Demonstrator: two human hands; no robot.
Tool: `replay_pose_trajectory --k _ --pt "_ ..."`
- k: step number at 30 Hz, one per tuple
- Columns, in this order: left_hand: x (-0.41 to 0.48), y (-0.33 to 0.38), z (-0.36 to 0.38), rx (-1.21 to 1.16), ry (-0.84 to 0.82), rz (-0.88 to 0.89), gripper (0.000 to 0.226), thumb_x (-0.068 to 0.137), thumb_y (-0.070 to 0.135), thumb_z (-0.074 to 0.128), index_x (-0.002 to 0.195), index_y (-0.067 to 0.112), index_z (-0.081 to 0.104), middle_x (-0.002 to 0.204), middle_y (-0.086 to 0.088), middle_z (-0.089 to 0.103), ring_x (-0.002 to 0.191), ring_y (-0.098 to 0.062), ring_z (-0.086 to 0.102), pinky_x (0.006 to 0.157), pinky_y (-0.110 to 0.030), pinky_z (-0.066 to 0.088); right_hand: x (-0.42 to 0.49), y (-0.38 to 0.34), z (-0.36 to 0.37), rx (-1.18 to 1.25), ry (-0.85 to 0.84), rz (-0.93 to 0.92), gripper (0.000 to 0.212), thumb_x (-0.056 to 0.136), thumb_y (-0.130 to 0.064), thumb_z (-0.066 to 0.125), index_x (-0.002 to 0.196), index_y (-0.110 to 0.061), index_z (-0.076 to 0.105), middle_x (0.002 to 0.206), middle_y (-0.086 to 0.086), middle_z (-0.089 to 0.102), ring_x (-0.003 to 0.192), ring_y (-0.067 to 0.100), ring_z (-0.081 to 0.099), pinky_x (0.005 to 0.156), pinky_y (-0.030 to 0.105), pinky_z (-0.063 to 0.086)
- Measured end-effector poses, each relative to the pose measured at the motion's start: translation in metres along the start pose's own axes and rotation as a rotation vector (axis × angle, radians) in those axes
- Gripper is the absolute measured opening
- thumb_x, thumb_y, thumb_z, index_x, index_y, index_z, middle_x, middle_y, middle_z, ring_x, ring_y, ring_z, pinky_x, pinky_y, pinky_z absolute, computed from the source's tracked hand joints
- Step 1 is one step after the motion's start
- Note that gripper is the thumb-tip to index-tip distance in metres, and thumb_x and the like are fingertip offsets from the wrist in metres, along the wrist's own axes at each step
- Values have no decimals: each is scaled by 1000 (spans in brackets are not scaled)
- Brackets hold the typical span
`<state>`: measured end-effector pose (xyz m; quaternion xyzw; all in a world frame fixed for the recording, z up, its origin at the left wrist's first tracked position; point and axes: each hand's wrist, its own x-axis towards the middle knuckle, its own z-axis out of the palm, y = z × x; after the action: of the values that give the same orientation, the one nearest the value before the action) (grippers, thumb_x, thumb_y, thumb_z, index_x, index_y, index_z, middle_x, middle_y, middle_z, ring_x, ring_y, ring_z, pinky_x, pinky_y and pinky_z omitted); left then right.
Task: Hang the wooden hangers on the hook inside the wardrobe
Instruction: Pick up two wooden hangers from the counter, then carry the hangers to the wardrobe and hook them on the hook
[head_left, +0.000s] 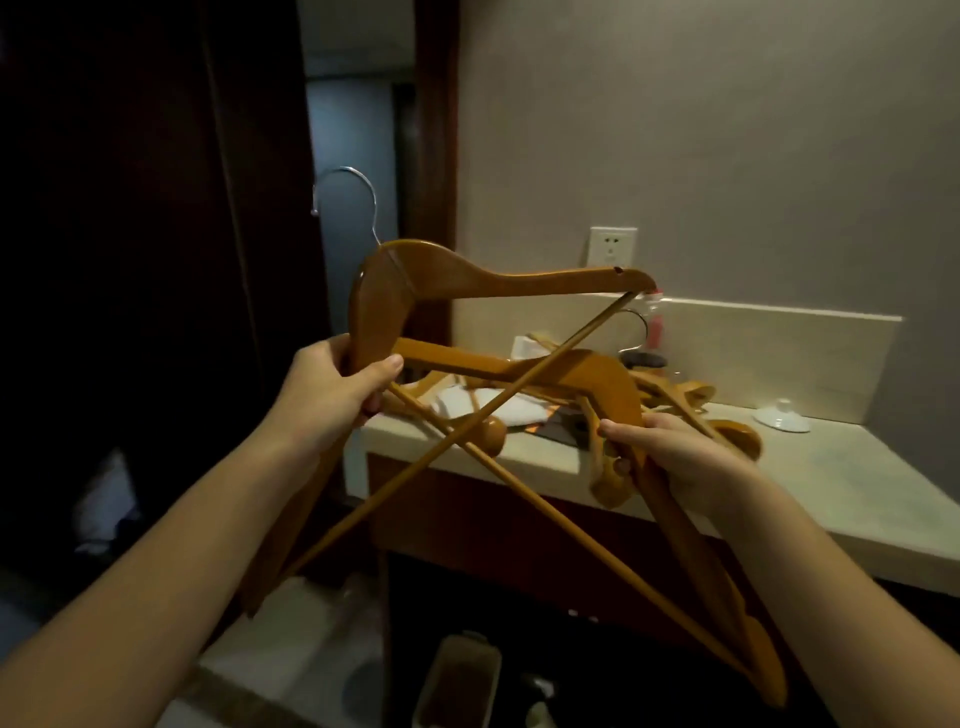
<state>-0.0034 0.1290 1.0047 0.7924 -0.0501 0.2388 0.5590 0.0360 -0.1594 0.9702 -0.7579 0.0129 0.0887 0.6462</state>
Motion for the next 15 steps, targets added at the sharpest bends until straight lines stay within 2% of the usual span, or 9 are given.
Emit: replay_pose_trajectory --k 3,5,9,13,15 --pt "-23 -24 -32 65 69 -47 9 90 25 57 82 23 56 65 0 53 59 -11 52 56 -22 42 12 14 49 14 -116 32 15 89 -20 60 97 -8 56 75 7 54 62 14 51 58 25 45" --pt "-37 -43 -48 103 101 -92 8 90 23 57 83 21 56 64 -1 52 55 -9 52 51 -18 43 24 30 77 -8 -191 47 16 89 -18 60 100 -8 56 75 6 54 62 14 51 56 24 45" --pt "-66 -81 -68 130 181 -209 11 90 21 57 80 18 56 58 -1 50 40 2 50 41 -9 40 47 66 119 -73 -385 104 10 89 -16 59 92 -7 58 76 7 55 64 14 52 58 22 46" --pt "-99 -123 -75 155 293 -386 19 90 20 57 72 17 55 48 4 51 37 0 48 42 -13 41 73 114 150 -124 -536 227 17 91 -20 57 98 -5 60 78 6 55 67 14 53 63 24 46" --pt "-119 -142 -73 221 342 -456 23 90 20 57 68 17 52 52 0 50 41 -3 49 46 -17 40 82 143 164 -144 -581 304 21 93 -23 53 99 -5 60 76 4 53 66 14 52 61 25 46"
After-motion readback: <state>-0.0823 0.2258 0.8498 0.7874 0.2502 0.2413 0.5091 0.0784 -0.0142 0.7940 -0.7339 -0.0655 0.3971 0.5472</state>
